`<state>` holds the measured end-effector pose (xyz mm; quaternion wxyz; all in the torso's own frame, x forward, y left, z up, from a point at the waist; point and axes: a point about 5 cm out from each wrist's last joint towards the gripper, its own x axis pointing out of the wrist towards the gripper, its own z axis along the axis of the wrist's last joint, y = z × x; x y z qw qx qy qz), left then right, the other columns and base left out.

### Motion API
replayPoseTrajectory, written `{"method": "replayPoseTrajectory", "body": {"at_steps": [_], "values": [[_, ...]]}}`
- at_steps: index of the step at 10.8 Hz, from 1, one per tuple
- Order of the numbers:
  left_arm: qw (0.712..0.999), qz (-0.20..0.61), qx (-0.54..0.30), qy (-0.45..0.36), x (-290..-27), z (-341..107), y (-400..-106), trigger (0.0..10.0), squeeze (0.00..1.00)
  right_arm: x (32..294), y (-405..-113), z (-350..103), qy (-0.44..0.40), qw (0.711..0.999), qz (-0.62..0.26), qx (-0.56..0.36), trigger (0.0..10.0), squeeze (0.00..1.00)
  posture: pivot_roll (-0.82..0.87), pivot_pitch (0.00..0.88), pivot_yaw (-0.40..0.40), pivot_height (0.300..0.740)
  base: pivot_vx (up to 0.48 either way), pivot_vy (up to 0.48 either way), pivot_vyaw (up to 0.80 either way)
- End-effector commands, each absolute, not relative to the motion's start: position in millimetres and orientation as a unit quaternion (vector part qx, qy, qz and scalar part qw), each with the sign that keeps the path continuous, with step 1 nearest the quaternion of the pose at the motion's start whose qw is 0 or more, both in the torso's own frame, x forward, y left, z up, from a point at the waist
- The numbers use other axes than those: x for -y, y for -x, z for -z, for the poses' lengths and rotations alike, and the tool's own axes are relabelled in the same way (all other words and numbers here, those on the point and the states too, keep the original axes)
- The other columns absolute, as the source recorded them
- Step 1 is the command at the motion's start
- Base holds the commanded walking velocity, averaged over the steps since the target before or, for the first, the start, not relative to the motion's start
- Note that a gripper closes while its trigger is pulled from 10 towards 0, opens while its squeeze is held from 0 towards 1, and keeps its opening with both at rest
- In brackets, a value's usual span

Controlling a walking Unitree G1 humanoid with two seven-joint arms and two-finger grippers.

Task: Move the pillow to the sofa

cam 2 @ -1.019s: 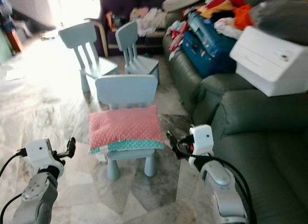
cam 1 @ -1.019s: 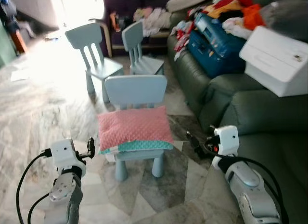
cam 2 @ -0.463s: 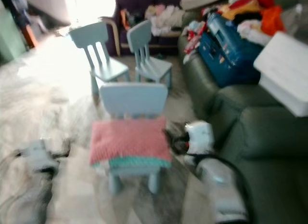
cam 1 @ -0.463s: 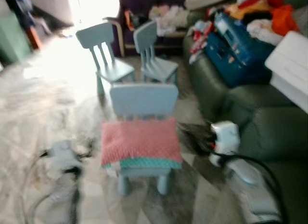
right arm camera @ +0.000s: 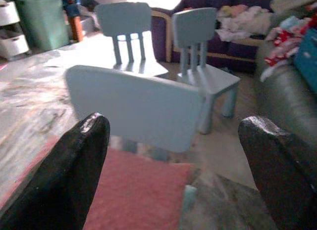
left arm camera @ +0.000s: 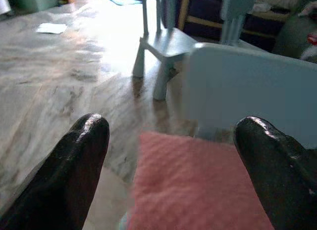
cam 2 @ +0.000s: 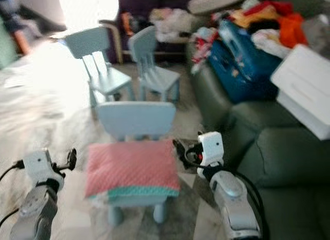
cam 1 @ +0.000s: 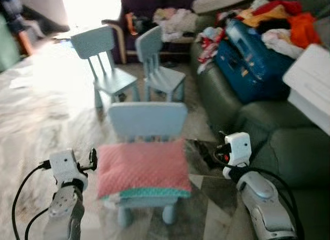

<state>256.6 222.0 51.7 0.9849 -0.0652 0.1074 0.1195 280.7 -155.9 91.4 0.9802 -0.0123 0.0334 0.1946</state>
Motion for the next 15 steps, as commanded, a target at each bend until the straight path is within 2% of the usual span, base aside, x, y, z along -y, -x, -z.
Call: {"method": "replayPoseTrajectory", "body": {"at_steps": [1,5,8,15], "values": [[0.986,-0.11,-0.111,0.058,-217,-51,-257,10.0,0.0,162,-282,-91,0.012,0.982,-0.183,-0.033,10.0,0.0,-0.1,0.0,-0.021,0.74,0.0,0.0,0.0],[0.988,-0.098,-0.119,0.028,-227,-58,-261,10.0,0.0,147,-285,-86,-0.02,0.985,-0.168,-0.026,10.0,0.0,-0.07,0.0,0.034,0.74,0.0,0.0,0.0],[0.987,-0.097,-0.128,0.028,-223,-56,-261,10.0,0.0,147,-289,-87,-0.028,0.987,-0.159,-0.021,10.0,0.0,-0.07,0.0,0.043,0.74,0.0,0.0,0.0],[0.977,-0.141,-0.144,0.065,-215,-39,-246,10.0,0.0,155,-293,-96,0.005,0.981,-0.191,-0.028,10.0,0.0,-0.06,0.0,-0.052,0.74,0.0,0.0,0.0]]}}
